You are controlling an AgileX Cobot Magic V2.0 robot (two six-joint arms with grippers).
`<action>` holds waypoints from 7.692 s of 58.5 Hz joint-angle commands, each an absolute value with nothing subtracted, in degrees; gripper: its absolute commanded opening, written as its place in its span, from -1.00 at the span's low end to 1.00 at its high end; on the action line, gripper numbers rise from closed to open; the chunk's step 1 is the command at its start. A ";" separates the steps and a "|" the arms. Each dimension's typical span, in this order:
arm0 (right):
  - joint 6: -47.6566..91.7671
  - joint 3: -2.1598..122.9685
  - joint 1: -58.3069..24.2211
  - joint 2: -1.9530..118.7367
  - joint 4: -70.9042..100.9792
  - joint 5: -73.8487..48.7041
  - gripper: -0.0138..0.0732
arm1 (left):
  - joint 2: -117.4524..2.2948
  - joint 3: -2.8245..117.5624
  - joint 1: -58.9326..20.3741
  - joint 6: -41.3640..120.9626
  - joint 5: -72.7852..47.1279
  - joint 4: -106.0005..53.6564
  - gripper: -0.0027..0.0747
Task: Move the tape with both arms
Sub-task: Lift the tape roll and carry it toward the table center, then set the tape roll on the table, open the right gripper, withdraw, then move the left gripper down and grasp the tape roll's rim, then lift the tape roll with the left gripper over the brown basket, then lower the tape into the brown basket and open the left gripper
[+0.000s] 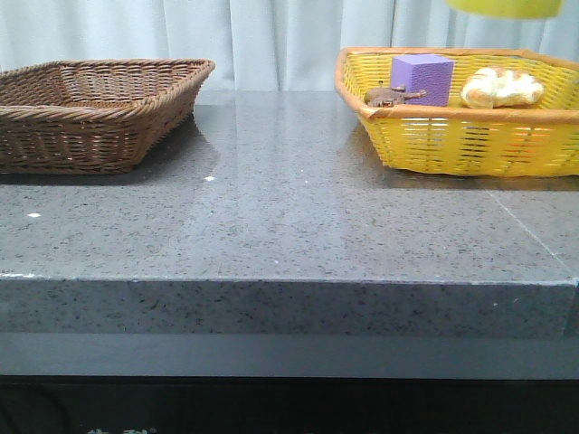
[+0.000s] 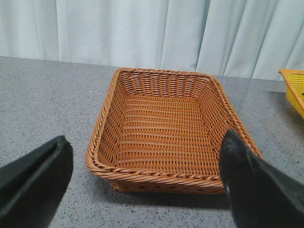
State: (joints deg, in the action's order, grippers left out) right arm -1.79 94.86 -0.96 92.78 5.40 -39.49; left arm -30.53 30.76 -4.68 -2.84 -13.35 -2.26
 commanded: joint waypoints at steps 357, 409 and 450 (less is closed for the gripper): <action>0.00 21.98 -9.27 11.60 6.54 -8.35 -0.86 | -82.08 89.27 -27.19 -0.63 -35.42 1.90 -0.96; 0.00 21.98 -9.27 11.60 6.54 -8.51 -0.86 | -98.25 89.71 -6.62 -0.63 -35.85 -0.38 -0.57; 0.00 21.98 -9.27 11.60 6.54 -8.57 -0.86 | -79.48 81.25 -6.72 -1.03 -35.48 -0.84 -0.76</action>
State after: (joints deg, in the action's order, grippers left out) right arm 0.00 20.57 -9.46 11.10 6.76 -13.54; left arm -84.56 82.80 -6.68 -0.32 -39.48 0.00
